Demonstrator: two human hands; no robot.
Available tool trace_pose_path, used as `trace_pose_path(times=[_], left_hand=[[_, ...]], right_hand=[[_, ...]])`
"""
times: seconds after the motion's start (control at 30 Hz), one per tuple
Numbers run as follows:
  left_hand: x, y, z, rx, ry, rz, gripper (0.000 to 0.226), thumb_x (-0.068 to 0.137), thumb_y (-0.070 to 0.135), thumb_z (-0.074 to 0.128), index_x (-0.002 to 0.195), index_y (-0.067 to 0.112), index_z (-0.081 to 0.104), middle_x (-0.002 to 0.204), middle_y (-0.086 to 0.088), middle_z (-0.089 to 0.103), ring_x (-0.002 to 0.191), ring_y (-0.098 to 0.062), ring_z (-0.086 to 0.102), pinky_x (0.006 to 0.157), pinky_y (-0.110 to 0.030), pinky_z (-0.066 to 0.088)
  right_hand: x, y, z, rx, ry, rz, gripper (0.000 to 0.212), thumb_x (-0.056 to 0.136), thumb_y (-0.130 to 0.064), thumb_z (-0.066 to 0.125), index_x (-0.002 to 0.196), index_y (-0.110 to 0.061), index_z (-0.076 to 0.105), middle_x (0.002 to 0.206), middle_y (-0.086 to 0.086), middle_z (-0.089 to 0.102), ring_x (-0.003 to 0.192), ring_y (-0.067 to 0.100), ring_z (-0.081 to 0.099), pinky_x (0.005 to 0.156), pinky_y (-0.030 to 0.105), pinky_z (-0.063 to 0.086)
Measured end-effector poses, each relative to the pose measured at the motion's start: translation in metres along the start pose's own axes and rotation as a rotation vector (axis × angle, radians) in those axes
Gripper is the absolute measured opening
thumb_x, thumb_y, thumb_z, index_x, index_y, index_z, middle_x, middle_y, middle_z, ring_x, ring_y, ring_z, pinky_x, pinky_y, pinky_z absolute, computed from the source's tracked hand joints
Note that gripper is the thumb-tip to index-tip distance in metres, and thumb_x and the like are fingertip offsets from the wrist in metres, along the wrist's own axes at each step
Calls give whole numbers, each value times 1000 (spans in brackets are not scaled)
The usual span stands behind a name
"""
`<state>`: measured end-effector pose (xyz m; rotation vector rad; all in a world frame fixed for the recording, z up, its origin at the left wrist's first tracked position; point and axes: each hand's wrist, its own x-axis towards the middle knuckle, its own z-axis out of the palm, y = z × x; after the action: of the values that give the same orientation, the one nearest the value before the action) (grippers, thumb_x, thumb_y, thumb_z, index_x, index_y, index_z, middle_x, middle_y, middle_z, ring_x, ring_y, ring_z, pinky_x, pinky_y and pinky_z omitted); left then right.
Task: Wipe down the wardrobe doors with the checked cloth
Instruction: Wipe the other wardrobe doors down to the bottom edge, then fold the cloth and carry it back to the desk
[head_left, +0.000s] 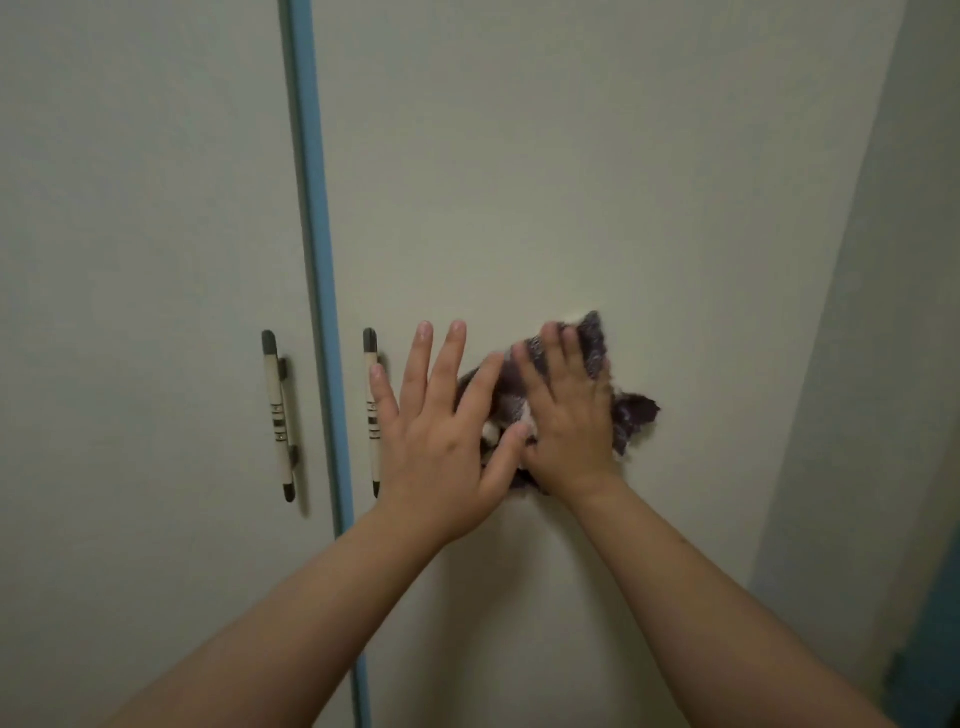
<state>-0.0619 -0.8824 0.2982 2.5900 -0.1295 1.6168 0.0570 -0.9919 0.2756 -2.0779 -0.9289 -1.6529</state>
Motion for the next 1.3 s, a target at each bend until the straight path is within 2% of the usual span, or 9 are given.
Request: trace_pose_path(times=[0.23,0.37,0.47,0.57,0.67,0.77,0.93,1.07,1.3], left_hand=[[-6,3,-9,-7,-72,9,53,80,41,44,121,10,58,139,-20,43,133,-41,29,102,-63,15],[-6,6,-15,-154,-69,-121,59,80,41,50,130,11,48,142,-16,40,135,-33,29,108,-56,19],[-4,16,-25,-704,-99,-437,91,73,60,61,144,22,17,144,-3,32,128,-17,36,104,-35,31],[-4,29,-32,-1136,-282,-770,104,55,61,64,142,26,21,127,2,46,107,-9,50,84,-21,39],[-17,41,-29,-1247,-549,-953,91,49,77,61,123,28,43,109,9,57,99,-12,57,83,-37,38],[-31,55,-26,-1314,-715,-1032,93,45,83,43,124,35,44,120,8,56,109,-16,54,94,-51,28],[-21,64,-27,-1465,-514,-806,33,81,46,52,111,33,54,96,28,67,92,11,59,81,-13,44],[-6,67,-29,-1577,-328,-935,26,88,4,54,113,3,60,108,-16,67,99,-27,64,90,-38,50],[21,43,-39,-1710,-392,-1340,25,93,11,40,80,2,60,60,-11,69,57,-22,66,60,-35,52]], right_hand=[[-22,-7,-32,112,-26,-275,21,82,-5,55,99,-6,68,103,20,68,95,36,65,74,47,54],[7,-10,-61,205,47,3,35,64,-4,79,98,-5,70,93,15,68,80,32,64,66,34,53],[18,-16,-79,279,43,263,43,63,1,66,105,-9,68,96,10,66,87,28,62,70,28,47],[18,-23,-89,478,75,543,38,69,-3,66,104,-16,67,94,4,65,85,12,58,71,19,42],[20,-31,-96,694,99,780,20,74,-8,68,91,-18,66,84,3,66,77,14,60,74,30,50],[18,-37,-102,832,98,901,21,73,-3,66,76,-24,64,72,-5,68,68,12,62,71,33,52],[14,-41,-107,813,64,948,8,69,-14,64,75,-20,62,71,-4,68,68,16,63,73,40,53],[13,-40,-107,849,-58,1052,23,73,-30,67,93,-20,62,89,-2,69,85,17,65,84,42,51],[2,-18,-131,1443,-582,1274,31,63,-34,71,90,-18,74,92,3,74,84,20,70,63,27,55]])
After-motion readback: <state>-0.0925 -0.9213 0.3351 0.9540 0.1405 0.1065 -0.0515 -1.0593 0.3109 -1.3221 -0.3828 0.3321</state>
